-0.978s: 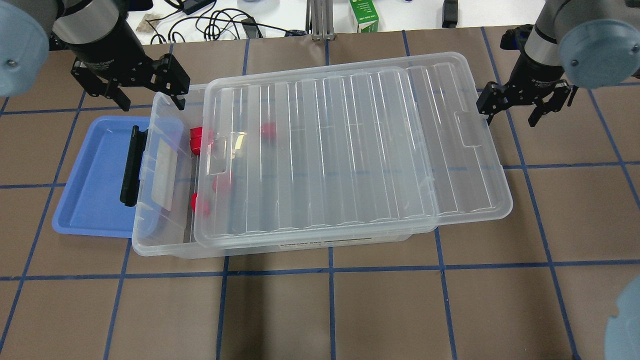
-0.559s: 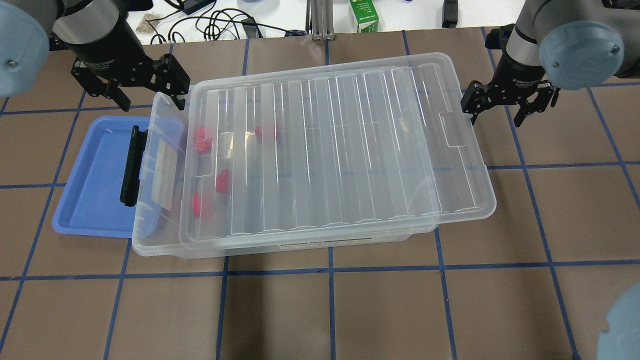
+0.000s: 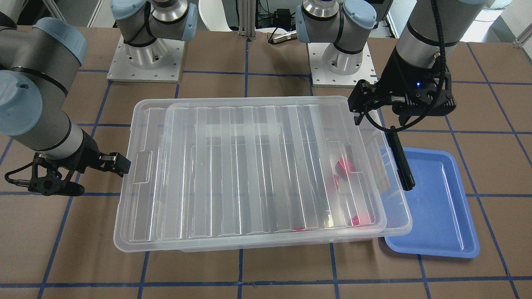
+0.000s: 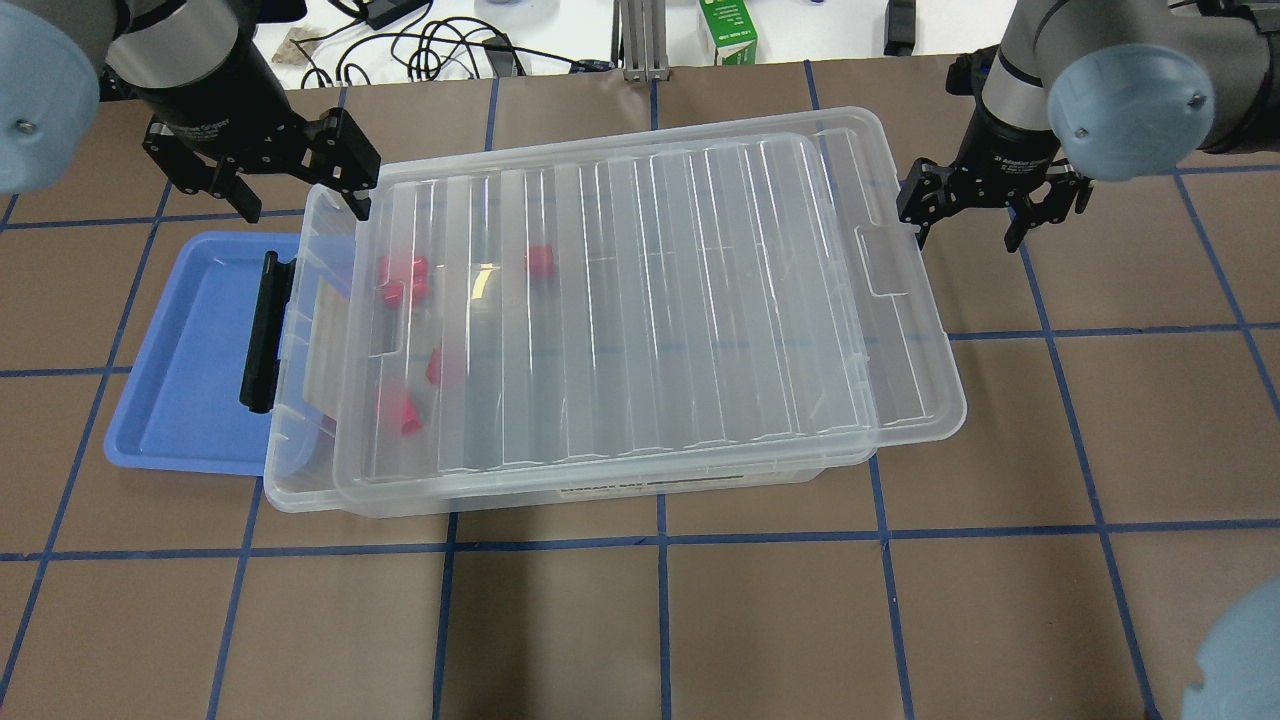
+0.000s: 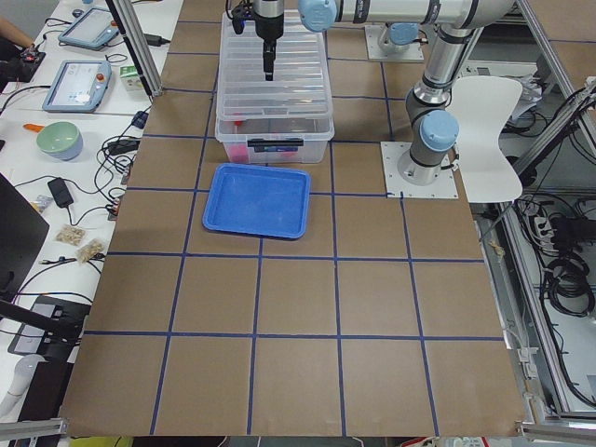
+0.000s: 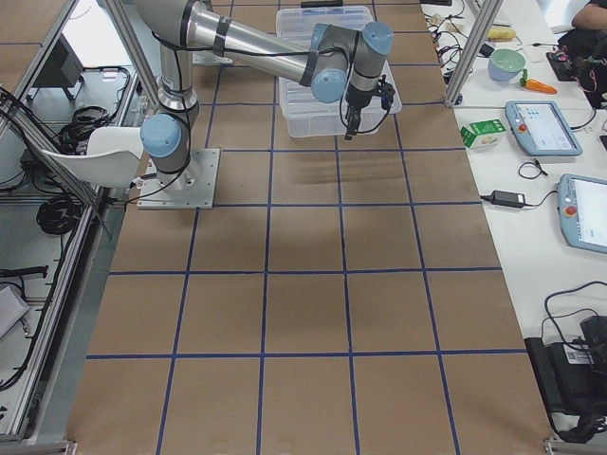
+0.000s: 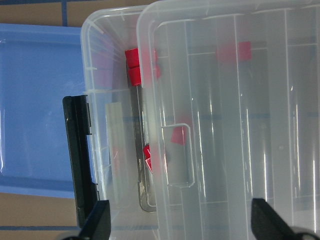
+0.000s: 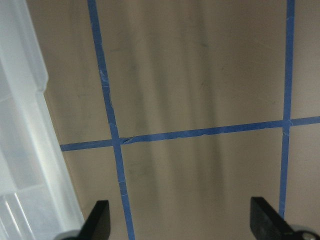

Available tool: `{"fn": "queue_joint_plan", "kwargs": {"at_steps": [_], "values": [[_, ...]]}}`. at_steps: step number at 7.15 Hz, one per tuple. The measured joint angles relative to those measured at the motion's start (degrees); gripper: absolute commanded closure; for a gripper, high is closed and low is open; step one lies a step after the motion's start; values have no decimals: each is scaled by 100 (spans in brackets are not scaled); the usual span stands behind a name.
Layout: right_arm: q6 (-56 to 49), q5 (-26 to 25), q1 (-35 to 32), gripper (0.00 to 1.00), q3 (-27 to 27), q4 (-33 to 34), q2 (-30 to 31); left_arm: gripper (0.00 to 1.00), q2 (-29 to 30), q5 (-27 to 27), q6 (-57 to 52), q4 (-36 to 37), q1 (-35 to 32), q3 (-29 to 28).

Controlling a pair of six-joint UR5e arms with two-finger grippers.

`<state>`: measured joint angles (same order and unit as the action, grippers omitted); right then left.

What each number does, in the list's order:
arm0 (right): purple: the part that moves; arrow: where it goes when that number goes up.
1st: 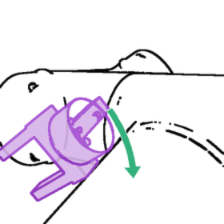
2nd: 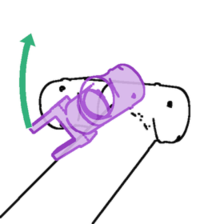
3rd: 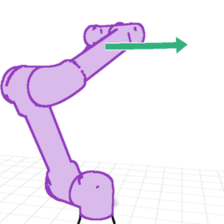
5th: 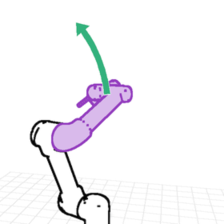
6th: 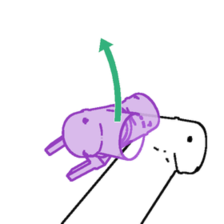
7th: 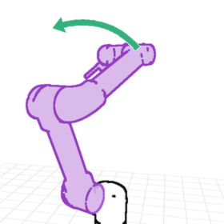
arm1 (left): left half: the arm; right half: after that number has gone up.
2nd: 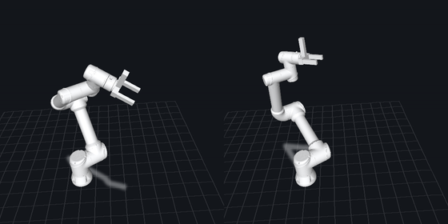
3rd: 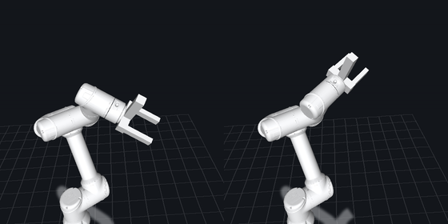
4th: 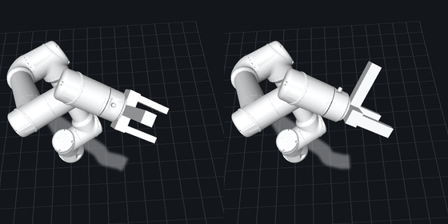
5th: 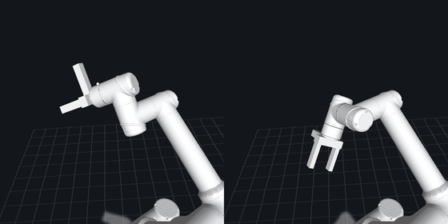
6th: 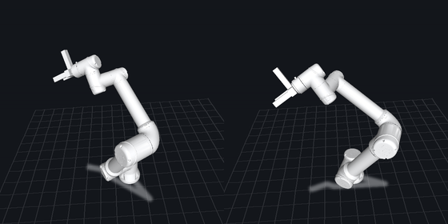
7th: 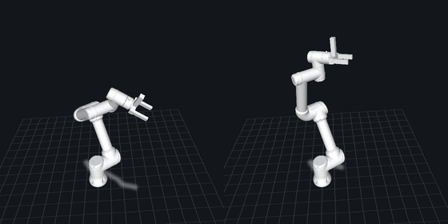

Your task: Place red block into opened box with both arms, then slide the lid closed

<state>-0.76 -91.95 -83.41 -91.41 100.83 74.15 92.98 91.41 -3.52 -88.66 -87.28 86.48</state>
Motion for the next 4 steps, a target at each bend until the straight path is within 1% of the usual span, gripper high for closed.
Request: {"fn": "queue_joint_plan", "kwargs": {"at_steps": [4], "values": [[418,38,-260,0,4,13,-28,0,1,0,0,7,0,0]]}}
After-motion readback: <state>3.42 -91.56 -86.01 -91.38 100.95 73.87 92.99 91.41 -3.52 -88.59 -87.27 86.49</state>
